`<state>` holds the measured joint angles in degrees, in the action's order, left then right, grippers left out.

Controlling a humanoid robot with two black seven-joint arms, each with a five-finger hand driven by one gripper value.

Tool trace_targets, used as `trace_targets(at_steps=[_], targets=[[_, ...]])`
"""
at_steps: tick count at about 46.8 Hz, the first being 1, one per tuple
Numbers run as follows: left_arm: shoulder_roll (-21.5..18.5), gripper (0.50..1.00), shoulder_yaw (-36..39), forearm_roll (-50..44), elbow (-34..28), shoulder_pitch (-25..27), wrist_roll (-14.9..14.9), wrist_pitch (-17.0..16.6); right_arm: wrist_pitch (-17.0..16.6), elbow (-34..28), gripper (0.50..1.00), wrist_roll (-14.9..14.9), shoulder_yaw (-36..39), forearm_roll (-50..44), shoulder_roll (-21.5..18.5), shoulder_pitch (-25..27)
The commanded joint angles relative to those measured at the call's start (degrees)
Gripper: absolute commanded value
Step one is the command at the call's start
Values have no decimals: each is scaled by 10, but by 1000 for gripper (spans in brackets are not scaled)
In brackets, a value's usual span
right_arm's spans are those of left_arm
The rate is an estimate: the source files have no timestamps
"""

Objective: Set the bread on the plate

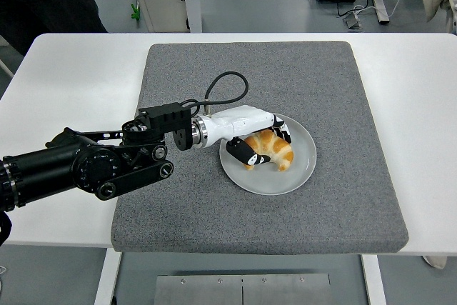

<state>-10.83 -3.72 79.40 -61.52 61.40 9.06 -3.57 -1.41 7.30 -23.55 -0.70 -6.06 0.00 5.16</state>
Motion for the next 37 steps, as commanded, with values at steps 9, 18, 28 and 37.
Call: trace_targets(at_steps=[9, 18, 28, 37], targets=[[-6, 958, -9, -4, -3, 3, 8, 1, 0, 0, 1000, 0, 0, 0, 0, 0], [-9, 964, -15, -36, -8, 10, 8, 5, 0, 0, 1000, 0, 0, 0, 0, 0], [-10, 966, -39, -74, -15, 17, 8, 19, 0, 0, 1000, 0, 0, 0, 0, 0], [-10, 968, -96, -132, -16, 15, 8, 57, 0, 0, 1000, 0, 0, 0, 0, 0]])
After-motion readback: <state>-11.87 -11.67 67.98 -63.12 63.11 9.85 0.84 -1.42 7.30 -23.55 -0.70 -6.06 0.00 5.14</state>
